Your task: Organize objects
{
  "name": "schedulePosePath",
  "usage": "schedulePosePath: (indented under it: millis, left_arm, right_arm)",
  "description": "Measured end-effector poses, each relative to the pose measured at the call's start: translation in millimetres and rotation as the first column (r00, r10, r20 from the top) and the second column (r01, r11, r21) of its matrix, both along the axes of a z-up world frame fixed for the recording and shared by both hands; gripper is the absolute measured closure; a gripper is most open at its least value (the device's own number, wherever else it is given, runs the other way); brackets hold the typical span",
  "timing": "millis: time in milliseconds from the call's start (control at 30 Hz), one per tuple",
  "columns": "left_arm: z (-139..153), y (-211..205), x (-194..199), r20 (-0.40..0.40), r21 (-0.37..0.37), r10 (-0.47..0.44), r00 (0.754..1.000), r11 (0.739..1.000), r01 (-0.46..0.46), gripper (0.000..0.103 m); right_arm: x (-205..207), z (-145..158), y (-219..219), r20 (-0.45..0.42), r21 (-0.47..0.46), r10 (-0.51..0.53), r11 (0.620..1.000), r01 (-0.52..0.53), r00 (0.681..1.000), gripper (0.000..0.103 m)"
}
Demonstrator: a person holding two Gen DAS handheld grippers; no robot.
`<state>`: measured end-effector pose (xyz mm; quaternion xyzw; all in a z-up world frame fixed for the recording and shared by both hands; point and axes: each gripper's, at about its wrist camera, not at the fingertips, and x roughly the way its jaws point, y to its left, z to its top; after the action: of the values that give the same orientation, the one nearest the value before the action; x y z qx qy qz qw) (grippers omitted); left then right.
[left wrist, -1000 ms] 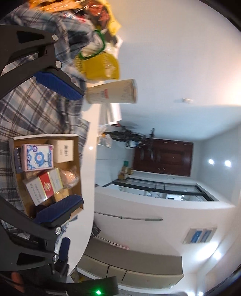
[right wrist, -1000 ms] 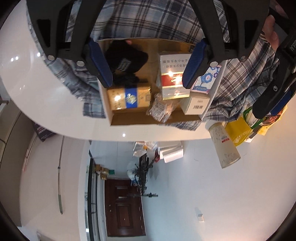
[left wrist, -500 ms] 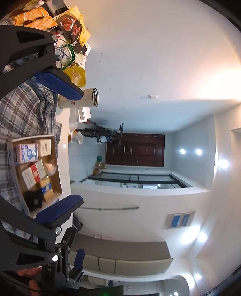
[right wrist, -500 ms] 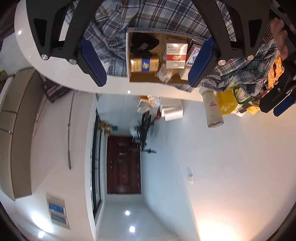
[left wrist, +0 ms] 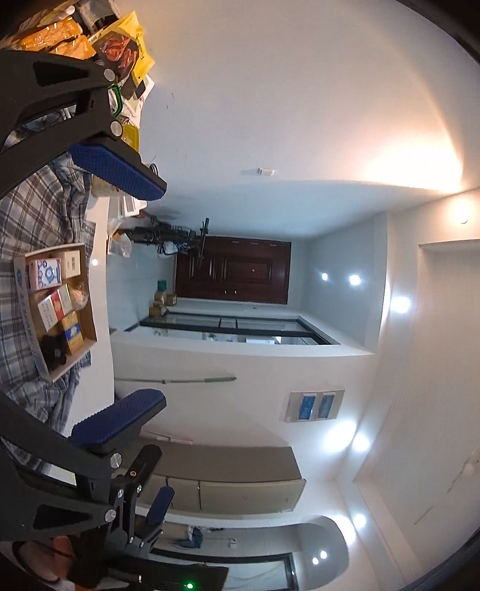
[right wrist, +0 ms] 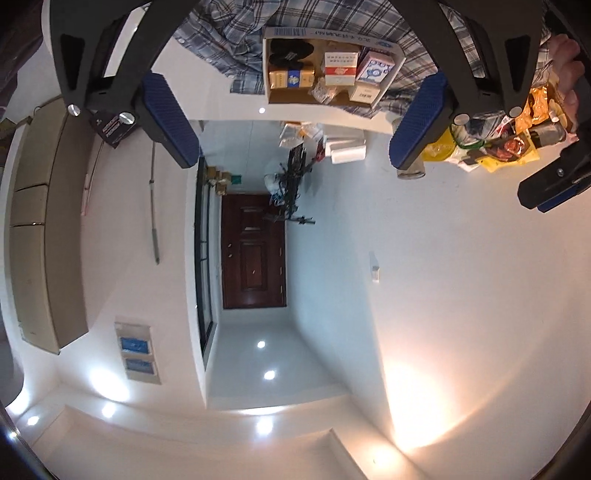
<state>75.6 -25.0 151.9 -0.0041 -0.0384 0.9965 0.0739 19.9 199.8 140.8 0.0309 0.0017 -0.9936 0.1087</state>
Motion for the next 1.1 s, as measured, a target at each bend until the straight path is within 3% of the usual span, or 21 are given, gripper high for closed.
schedulePosePath:
  millis: [200,333,467,633,733,833,1100]
  left_arm:
    - [8.0,1.1,18.9,-0.024,-0.008,-0.001,1.000,1.000,0.001,0.000]
    - [8.1,2.7,29.1,-0.033,0.005,-0.016,0.999,1.000,0.017,0.000]
    - [3.0,5.6,37.7,-0.042,0.003,-0.029,0.999,1.000,0.030,0.000]
    - [-13.5,5.9,42.7,-0.021,0.011,-0.028,0.999,1.000,0.029,0.000]
    - [-30.5,5.8,43.9,-0.011,0.001,0.001,1.000,1.000,-0.001,0.000]
    - [-46.1,9.8,42.1,0.007,-0.024,0.042,0.999,0.999,-0.042,0.000]
    - [-82.0,14.2,32.5,0.049,-0.032,0.031,0.998,0.999,-0.030,0.000]
  right_arm:
    - [21.1,9.4,9.7,-0.036,-0.007,0.007,1.000,-0.007,0.999,0.000]
    - [34.7,10.0,22.9,-0.046,-0.069,0.021,0.997,-0.024,0.999,0.000]
    - [44.6,5.2,22.4,-0.039,-0.029,0.029,0.999,-0.031,0.999,0.000]
    - [53.8,-16.2,24.7,-0.013,-0.024,0.037,0.999,-0.037,0.999,0.000]
    - [52.4,-36.0,30.3,0.025,-0.064,0.044,0.997,-0.043,0.999,0.000]
    - [52.5,-53.6,29.7,0.049,-0.045,0.024,0.999,-0.022,0.999,0.000]
    - [36.6,-91.8,35.1,0.124,-0.054,0.003,0.999,0.004,0.992,0.000]
